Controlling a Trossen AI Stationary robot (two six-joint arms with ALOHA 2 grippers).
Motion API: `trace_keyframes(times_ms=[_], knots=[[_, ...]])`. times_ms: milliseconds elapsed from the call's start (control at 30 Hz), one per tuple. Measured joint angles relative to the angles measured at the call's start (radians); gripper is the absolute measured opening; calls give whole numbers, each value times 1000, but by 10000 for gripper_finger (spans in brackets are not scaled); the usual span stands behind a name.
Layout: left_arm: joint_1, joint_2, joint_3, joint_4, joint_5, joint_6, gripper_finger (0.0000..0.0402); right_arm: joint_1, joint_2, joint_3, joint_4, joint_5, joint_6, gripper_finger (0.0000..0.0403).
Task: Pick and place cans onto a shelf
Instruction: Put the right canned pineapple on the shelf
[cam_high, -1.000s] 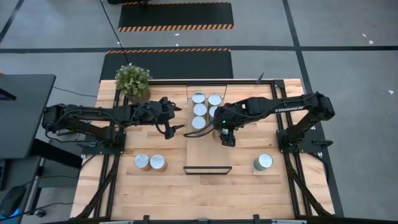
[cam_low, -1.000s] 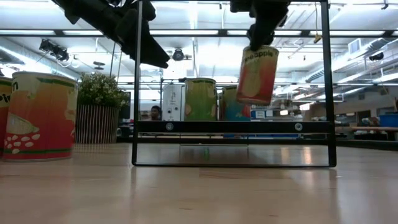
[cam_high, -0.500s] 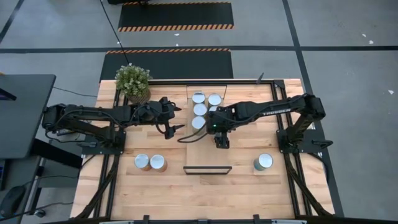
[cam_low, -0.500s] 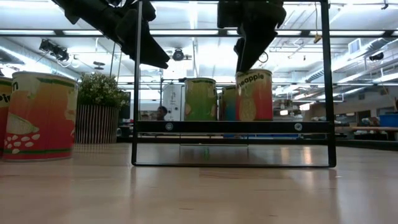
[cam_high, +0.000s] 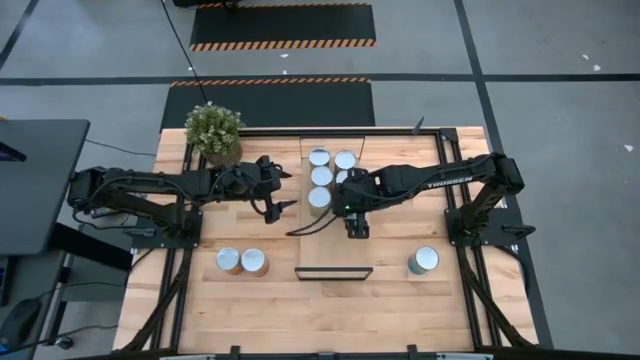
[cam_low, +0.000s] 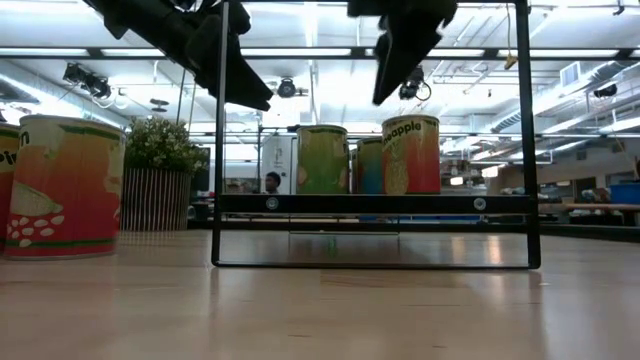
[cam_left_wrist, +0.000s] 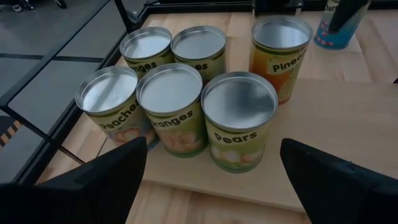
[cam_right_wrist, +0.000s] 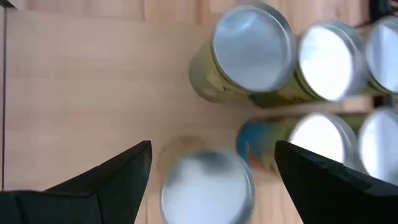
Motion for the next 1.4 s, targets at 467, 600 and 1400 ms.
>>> trace_keyframes(times_ms=[467, 600, 1400], knots=[[0, 0, 0, -23, 0, -8, 375, 114, -5, -45, -323, 185, 265, 347], [0, 0, 0, -24, 0, -17, 375, 121, -47, -126, -262, 201, 280, 347], [0, 1, 0, -7, 0, -22, 375, 121, -145, -483, 353, 177, 319, 348]])
